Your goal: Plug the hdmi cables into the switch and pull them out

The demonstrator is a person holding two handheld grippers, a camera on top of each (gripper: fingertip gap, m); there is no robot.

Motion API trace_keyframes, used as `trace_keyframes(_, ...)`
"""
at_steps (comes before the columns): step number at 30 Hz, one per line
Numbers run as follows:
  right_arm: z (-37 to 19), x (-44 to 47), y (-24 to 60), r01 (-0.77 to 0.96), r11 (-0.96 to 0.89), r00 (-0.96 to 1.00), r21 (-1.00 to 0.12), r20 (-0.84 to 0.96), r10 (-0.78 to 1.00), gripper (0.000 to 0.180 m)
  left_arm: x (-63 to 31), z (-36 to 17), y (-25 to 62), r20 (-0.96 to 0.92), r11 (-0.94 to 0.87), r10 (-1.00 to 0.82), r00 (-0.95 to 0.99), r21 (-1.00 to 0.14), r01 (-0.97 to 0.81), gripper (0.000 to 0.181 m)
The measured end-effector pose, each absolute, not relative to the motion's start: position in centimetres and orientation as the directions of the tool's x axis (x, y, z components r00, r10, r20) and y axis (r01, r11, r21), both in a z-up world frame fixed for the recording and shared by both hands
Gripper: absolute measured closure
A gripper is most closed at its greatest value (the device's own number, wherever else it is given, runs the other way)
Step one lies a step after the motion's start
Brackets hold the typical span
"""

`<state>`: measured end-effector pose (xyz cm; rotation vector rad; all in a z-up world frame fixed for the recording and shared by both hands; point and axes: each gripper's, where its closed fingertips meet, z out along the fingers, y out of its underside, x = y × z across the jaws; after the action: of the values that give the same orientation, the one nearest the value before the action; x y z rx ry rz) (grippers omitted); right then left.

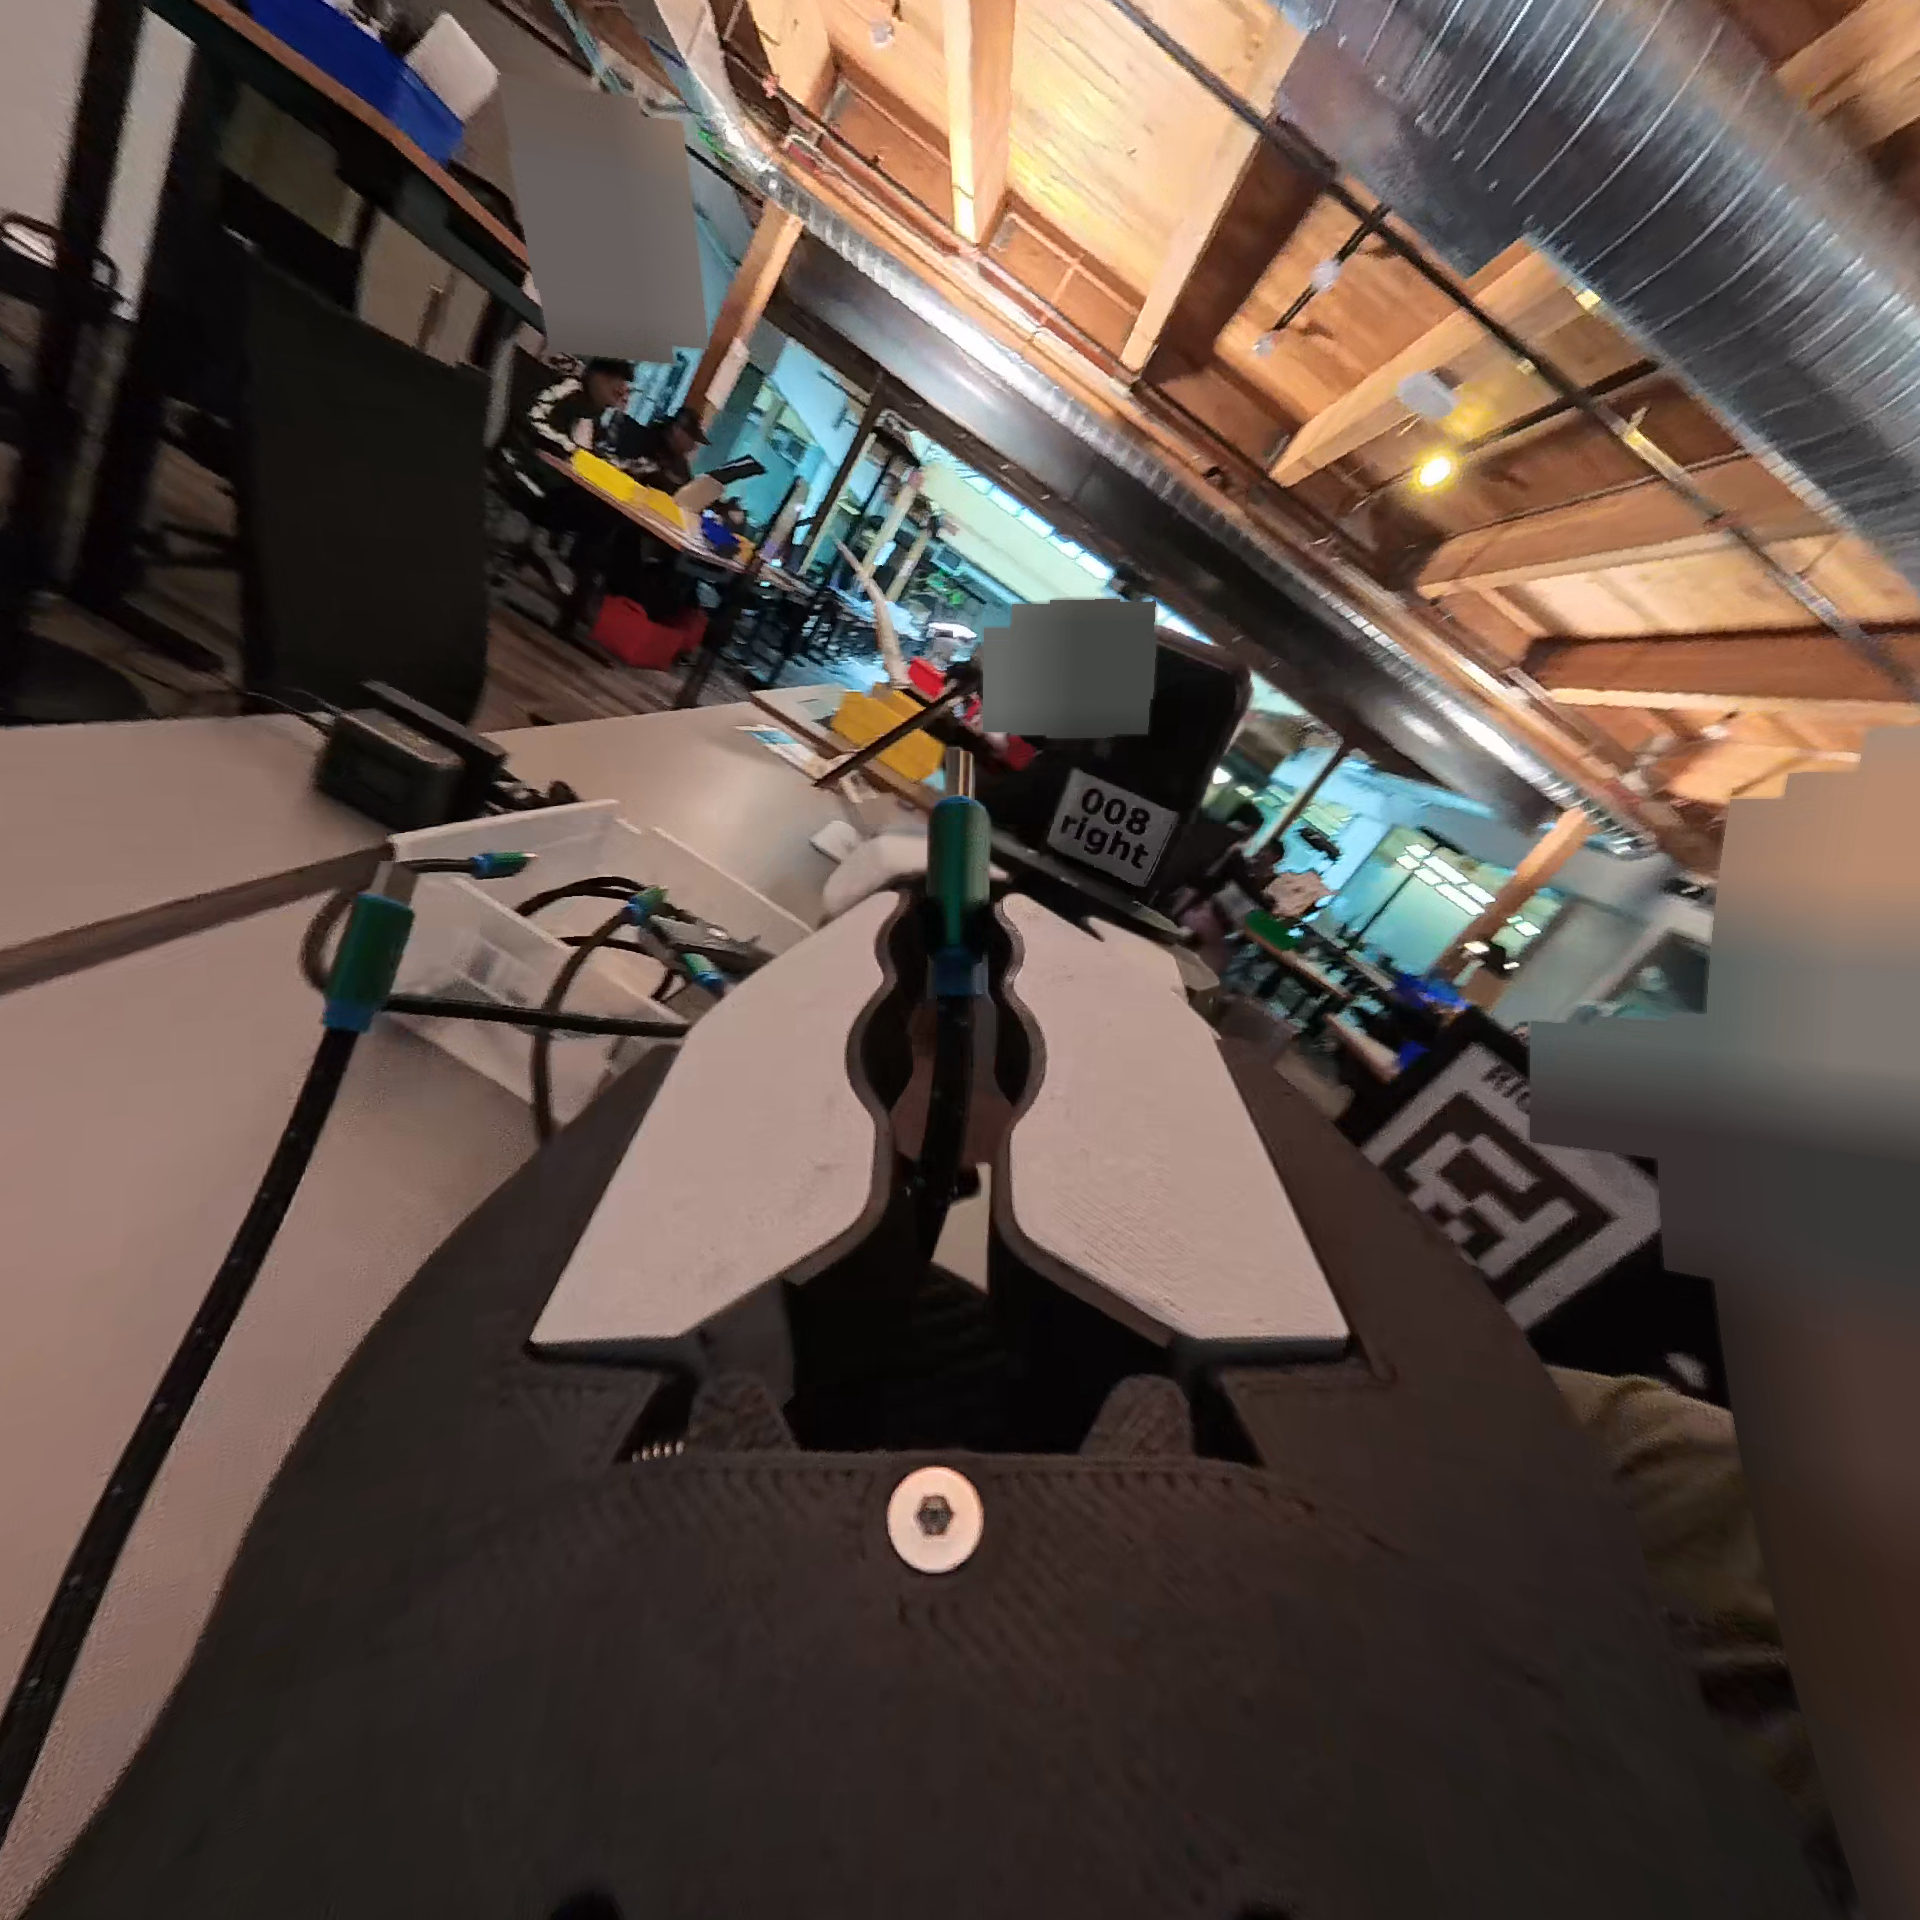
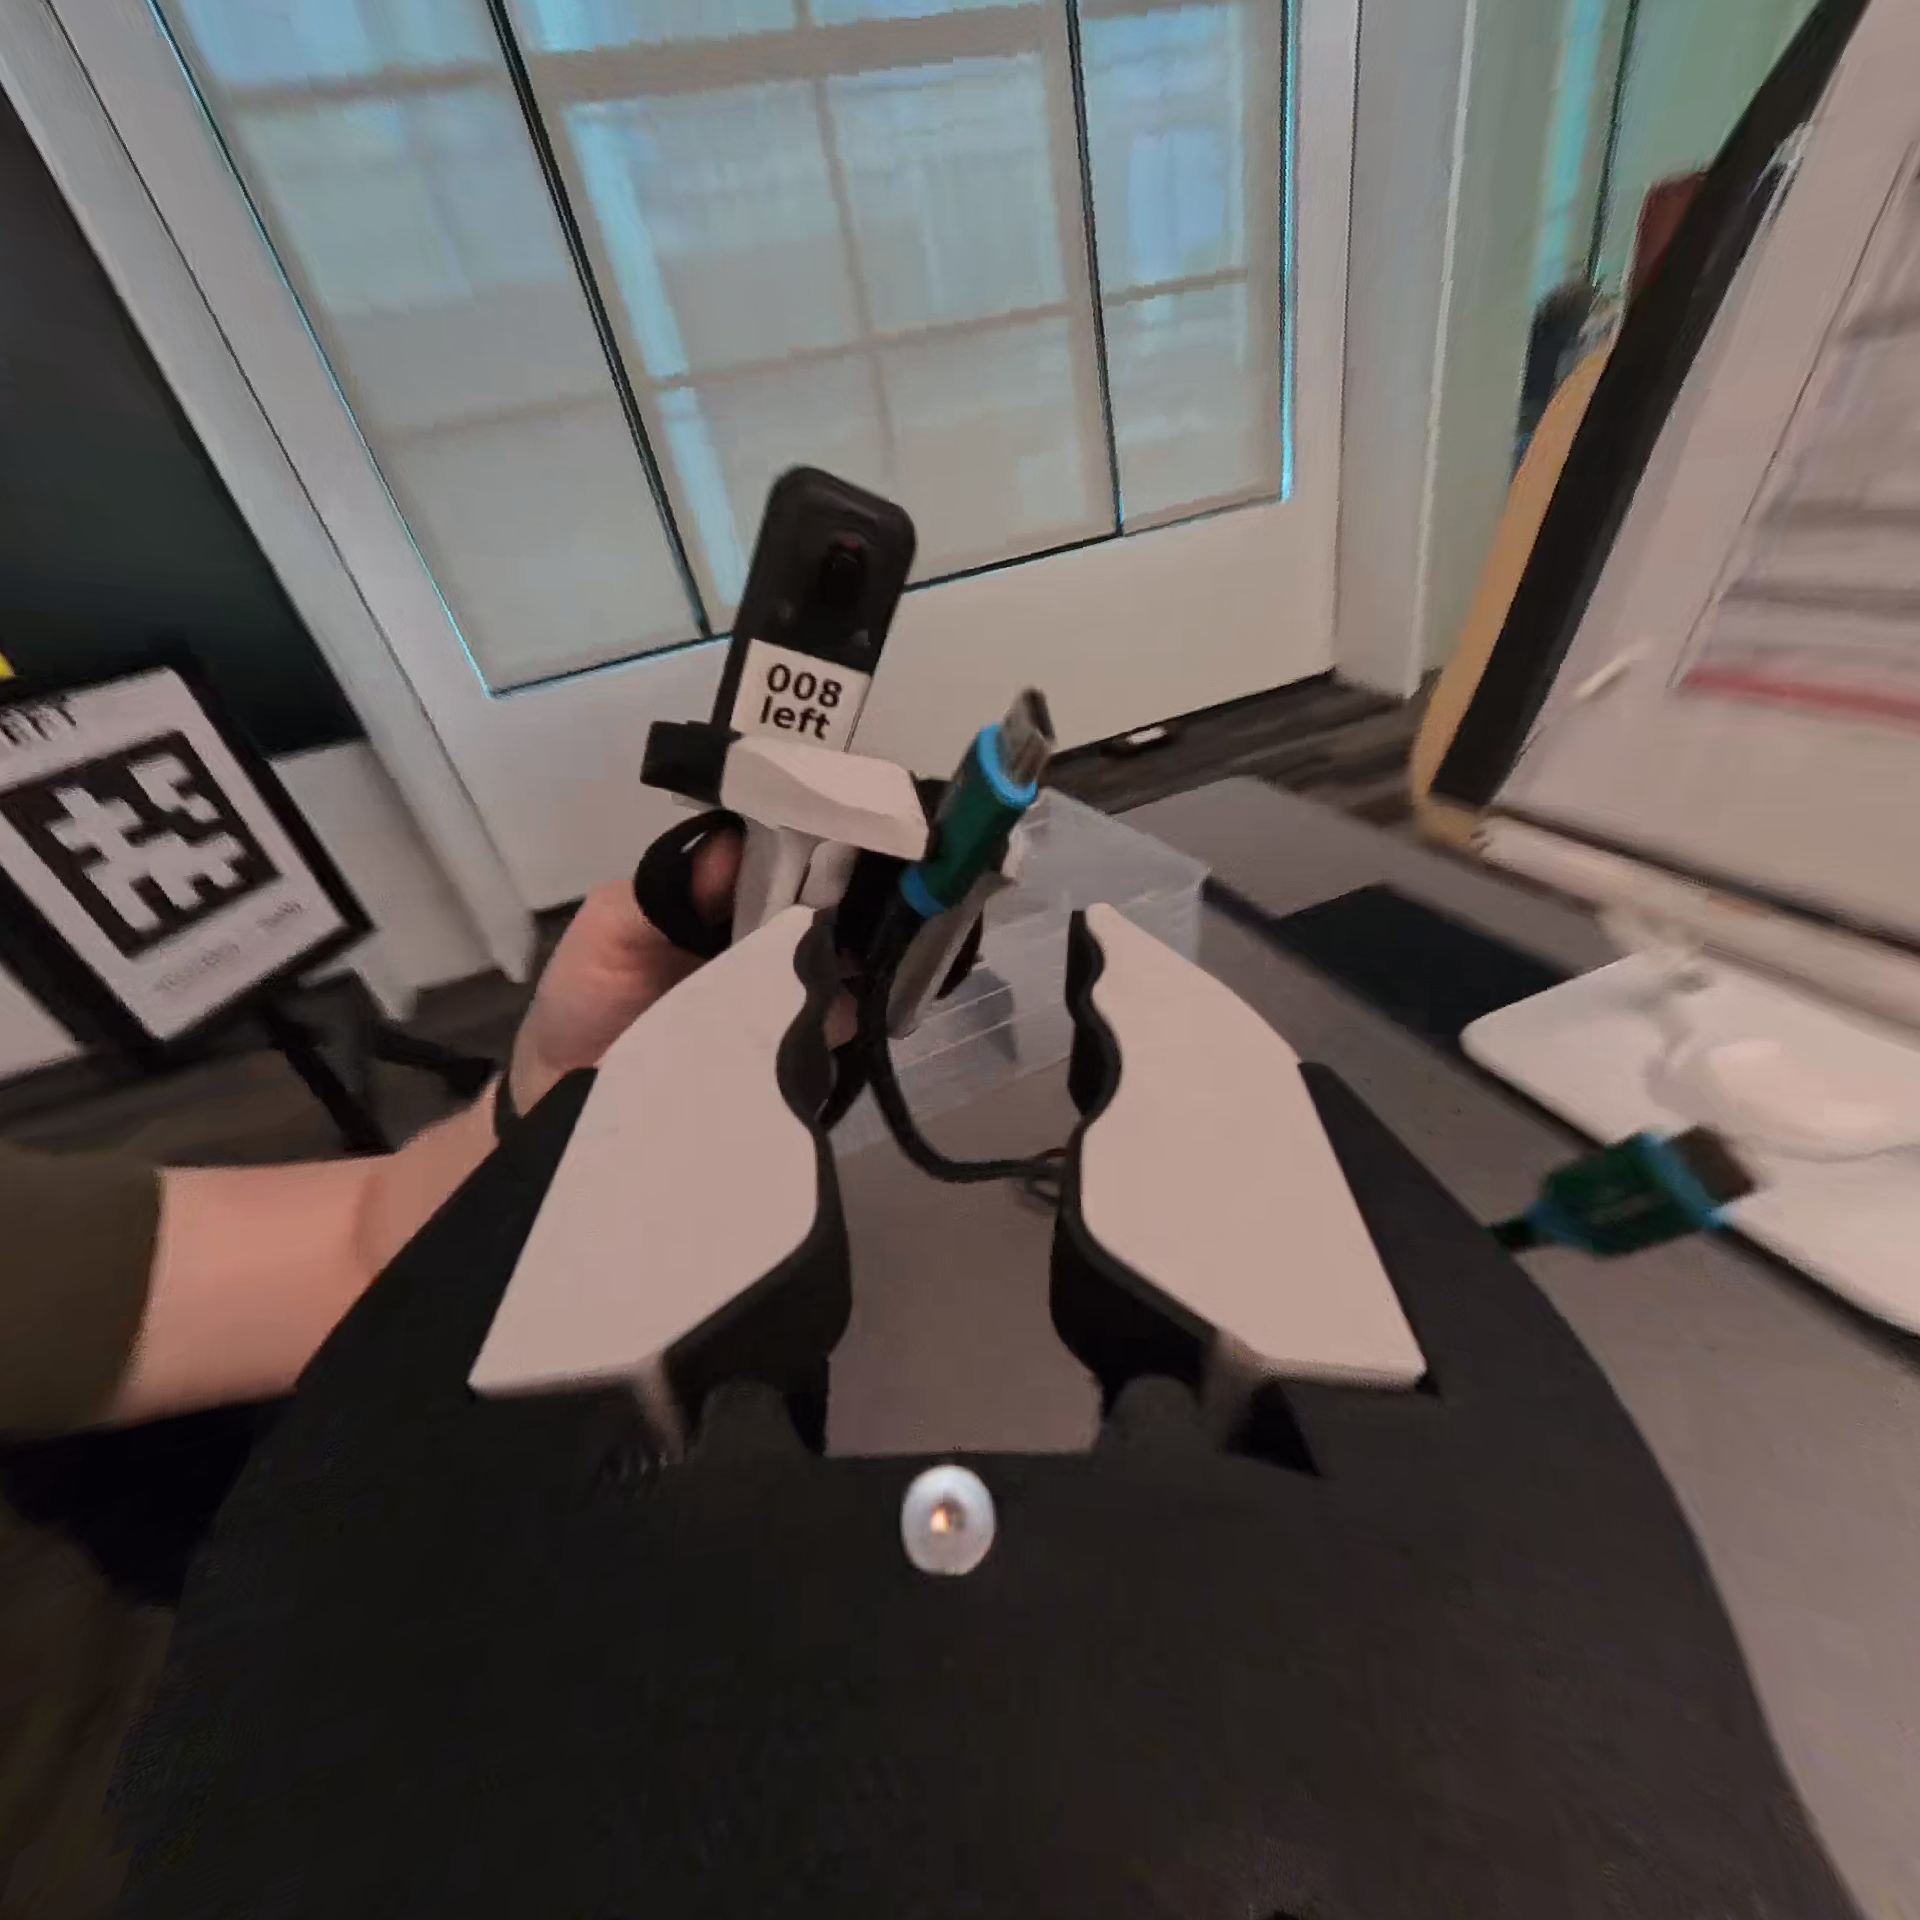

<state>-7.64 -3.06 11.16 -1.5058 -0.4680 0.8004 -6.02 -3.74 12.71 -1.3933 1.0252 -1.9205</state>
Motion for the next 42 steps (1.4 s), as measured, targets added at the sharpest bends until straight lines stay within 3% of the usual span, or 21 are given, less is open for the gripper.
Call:
trace_keyframes(1, 10.5, -8.5, -2.7, -0.207, -0.161, 0.636, -0.965, -0.258, 0.727, 0.137, -6.2, 12.5, -3.5, 0.512, -0.535, -0.810, -0.285, -0.845, 0.004, 0.170)
trace_keyframes(5, 7.9, -10.7, -1.2, -0.247, -0.244, 0.583, -0.938, -0.344, 0.736, 0.140, -6.9, 12.1, -1.9, 0.435, -0.444, -0.890, -0.137, -0.895, 0.041, 0.170)
trace_keyframes(10, 8.7, -10.6, -0.4, -0.351, -0.070, 0.654, -0.934, -0.298, 0.696, 0.144, -7.4, 11.2, -1.2, 0.217, -0.221, -0.974, 0.062, -0.973, -0.066, 0.170)
trace_keyframes(15, 9.2, -11.0, -0.8, -0.434, -0.053, 0.620, -0.899, -0.341, 0.707, 0.155, -7.6, 11.4, -1.8, 0.032, -0.052, -0.985, 0.168, -0.992, -0.115, 0.170)
trace_keyframes(23, 11.0, -12.3, -3.5, -0.542, -0.115, 0.339, -0.833, -0.342, 0.877, 0.157, -7.4, 12.5, -5.9, 0.248, -0.238, -0.948, -0.202, -0.969, -0.072, 0.170)
trace_keyframes(31, 9.9, -11.5, -2.1, -0.322, -0.011, 0.614, -0.947, -0.218, 0.759, 0.166, -7.2, 12.0, -4.6, 0.213, -0.209, -0.962, -0.173, -0.977, -0.045, 0.170)
trace_keyframes(36, 9.3, -11.8, -2.3, -0.223, -0.048, 0.619, -0.974, -0.180, 0.765, 0.173, -7.8, 11.7, -4.3, 0.091, -0.079, -0.989, -0.113, -0.992, -0.100, 0.170)
trace_keyframes(42, 7.2, -9.8, -3.1, 0.245, -0.087, 0.689, -0.966, 0.111, 0.717, 0.172, -8.6, 11.1, -4.1, 0.008, 0.007, -0.996, -0.090, -0.987, -0.159, 0.164)
